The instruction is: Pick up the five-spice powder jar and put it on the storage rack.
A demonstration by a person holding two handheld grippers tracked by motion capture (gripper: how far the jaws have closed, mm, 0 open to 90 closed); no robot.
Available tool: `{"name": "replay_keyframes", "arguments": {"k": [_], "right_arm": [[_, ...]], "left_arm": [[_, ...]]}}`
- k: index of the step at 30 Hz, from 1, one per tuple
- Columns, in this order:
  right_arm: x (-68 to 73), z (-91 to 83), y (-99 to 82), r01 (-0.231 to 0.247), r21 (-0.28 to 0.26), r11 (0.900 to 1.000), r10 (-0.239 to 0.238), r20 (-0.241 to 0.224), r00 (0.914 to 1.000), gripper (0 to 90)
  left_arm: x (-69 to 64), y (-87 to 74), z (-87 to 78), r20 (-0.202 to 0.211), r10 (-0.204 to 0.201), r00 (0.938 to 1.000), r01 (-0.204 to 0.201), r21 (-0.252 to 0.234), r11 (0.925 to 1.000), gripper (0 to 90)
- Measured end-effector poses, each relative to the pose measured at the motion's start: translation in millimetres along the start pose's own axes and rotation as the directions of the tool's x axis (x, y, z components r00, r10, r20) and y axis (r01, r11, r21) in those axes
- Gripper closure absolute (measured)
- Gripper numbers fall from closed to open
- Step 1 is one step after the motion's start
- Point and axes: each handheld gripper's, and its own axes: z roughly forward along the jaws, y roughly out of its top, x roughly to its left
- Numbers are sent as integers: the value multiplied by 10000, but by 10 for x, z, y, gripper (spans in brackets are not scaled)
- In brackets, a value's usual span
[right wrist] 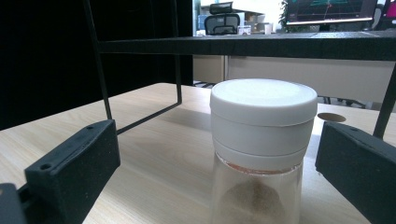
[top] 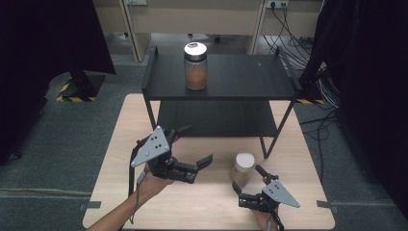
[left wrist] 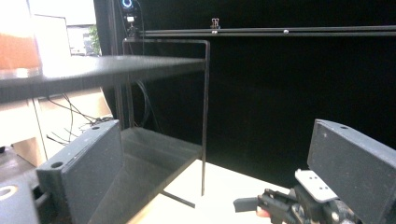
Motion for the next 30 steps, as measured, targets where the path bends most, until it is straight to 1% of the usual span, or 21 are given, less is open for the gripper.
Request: {"name": "replay_keyframes", "arguments": {"k": [2, 5, 7, 10, 12, 16, 20, 23, 27, 30], "right_arm": [[-5, 3, -3, -5, -3, 10000, 5, -17, 10000, 1], [0, 6, -2, 12, 13, 10000, -12, -28, 10000, 1], [3, 10, -1, 17, 26, 10000, -16, -32, 10000, 1], [2, 12, -1, 9, 38, 10000, -9, -26, 10000, 1], [0, 13, -1, 5, 43, 10000, -5, -23, 10000, 1], [-2, 14, -1, -10, 50, 10000, 10, -31, 10000, 1], [2, 17, -1, 24, 55, 10000, -23, -55, 10000, 1], [-1, 24, -2, 22, 71, 10000, -22, -66, 10000, 1], [-2, 25, -1, 28, 73, 10000, -27, -80, 10000, 1], [-5, 21, -2, 3, 61, 10000, -2, -76, 10000, 1]], "left_arm": [[16, -111, -14, -41, -33, 10000, 33, 63, 10000, 33], [52, -292, -12, -175, -138, 9998, 143, 329, 9994, 32], [80, -390, -12, -200, -223, 9996, 230, 359, 9991, 32], [91, -547, -18, -249, -84, 9997, 92, 326, 9994, 32], [100, -642, -26, -150, 17, 9999, -11, 393, 9992, 31], [100, -812, -51, -4, -18, 10000, 18, 420, 9991, 31], [61, -977, -58, -86, 121, 9999, -114, 689, 9976, 31], [48, -1098, -56, -78, 96, 9999, -91, 692, 9976, 30], [37, -1260, -44, 88, 31, 10000, -37, 602, 9982, 29], [33, -1368, -33, 175, -111, 9998, 101, 590, 9982, 28]]}}
